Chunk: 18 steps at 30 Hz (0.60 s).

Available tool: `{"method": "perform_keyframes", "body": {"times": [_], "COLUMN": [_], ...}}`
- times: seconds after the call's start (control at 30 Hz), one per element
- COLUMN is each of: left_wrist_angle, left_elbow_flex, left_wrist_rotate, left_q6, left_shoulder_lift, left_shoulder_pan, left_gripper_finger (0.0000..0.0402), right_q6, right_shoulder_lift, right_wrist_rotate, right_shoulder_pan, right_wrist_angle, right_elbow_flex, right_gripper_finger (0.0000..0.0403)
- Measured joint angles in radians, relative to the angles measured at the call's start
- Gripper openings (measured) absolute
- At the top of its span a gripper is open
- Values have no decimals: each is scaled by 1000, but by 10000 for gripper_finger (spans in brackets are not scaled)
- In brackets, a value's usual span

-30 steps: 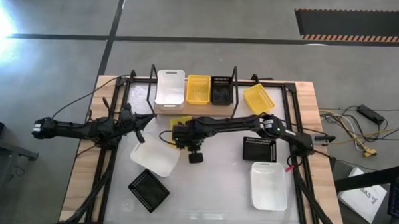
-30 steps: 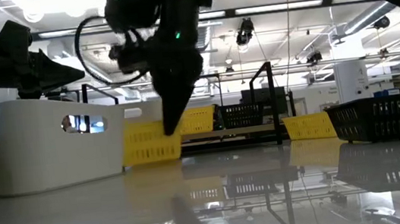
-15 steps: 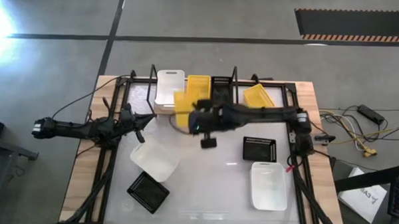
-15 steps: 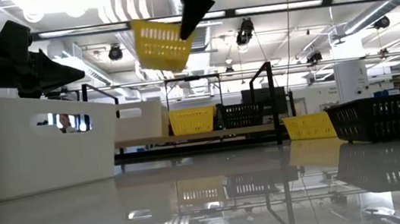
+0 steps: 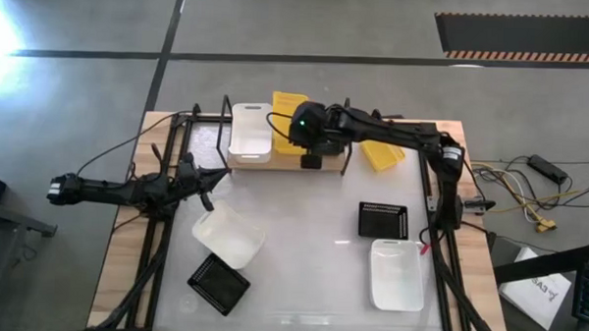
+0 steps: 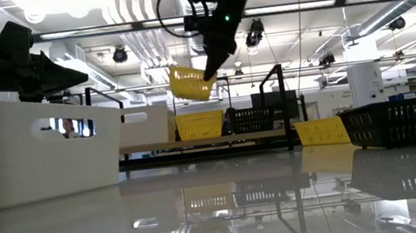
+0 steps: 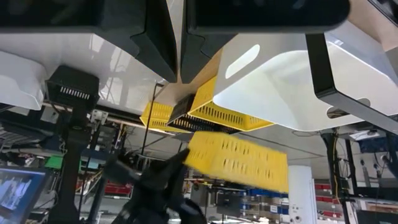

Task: Stack baskets on shelf by color
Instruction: Stack the bottom yellow bin on top of the yellow bin on the shelf

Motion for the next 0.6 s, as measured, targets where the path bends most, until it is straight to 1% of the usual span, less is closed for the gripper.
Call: {"method": "perform_keyframes", "body": {"times": [0.2,0.43,0.6], "left_wrist_angle": [0,0,0], "left_elbow_flex": [0,0,0], "left_wrist_rotate": [0,0,0], "left_q6": [0,0,0], "left_shoulder_lift": [0,0,0], "left_shoulder_pan": [0,0,0], "left_gripper_finger": [4,4,4], "right_q6": [-21,-9,2], "right_shoulder_lift": [13,15,15], "right_wrist_rotate": [-3,-1,-2], "right_shoulder_pan": [-2,-6,-5], "right_wrist_angle": [17,19,23], "right_elbow_flex": [-28,-85,-87], "right_gripper_finger": [9,9,9]}}
